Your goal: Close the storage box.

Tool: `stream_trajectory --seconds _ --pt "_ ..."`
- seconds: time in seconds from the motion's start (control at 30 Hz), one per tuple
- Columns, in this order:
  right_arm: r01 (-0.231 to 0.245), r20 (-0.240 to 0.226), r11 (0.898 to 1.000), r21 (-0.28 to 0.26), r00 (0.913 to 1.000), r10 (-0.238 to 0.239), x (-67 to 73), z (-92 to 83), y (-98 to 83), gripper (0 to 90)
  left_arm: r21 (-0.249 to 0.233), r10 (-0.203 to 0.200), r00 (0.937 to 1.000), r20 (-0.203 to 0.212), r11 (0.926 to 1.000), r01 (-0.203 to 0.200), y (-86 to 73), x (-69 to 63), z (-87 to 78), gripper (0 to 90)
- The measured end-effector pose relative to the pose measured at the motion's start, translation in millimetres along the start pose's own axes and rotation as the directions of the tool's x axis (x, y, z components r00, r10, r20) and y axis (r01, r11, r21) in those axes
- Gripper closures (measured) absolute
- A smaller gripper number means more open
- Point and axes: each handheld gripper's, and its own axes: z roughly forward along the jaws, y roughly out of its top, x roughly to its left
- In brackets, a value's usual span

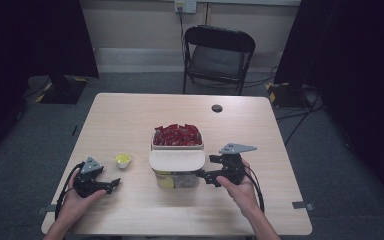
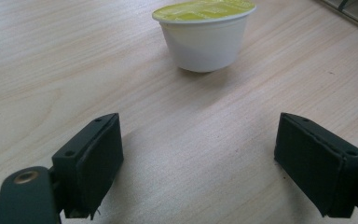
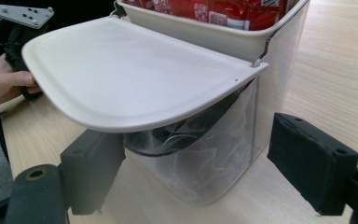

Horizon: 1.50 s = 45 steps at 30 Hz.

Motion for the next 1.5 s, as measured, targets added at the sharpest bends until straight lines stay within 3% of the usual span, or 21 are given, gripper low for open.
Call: stream_trajectory --seconds 0.5,0.93,1.37,1.5 --pt "-0.034 0.074 0.999 0.024 0.9967 0.032 -16.6 -4.9 -17.4 19.0 0.000 0.000 1.0000 0.000 1.0000 0.000 0.0 0.0 0.0 14.8" --pt "-0.049 0.152 0.998 -0.042 0.9868 0.055 -32.6 -22.6 -10.1 18.6 0.000 0.000 1.0000 0.000 1.0000 0.000 0.0 0.1 0.0 14.8" --pt "-0.109 0.247 0.994 -0.031 0.9623 0.114 -67.8 -46.3 -29.1 15.6 0.000 -0.001 1.0000 0.000 1.0000 0.001 0.0 0.1 0.1 14.8" --pt "-0.139 0.300 0.990 -0.028 0.9436 0.141 -80.7 -51.9 -39.7 15.0 0.000 0.000 1.0000 -0.001 1.0000 0.000 0.0 0.1 0.0 14.8"
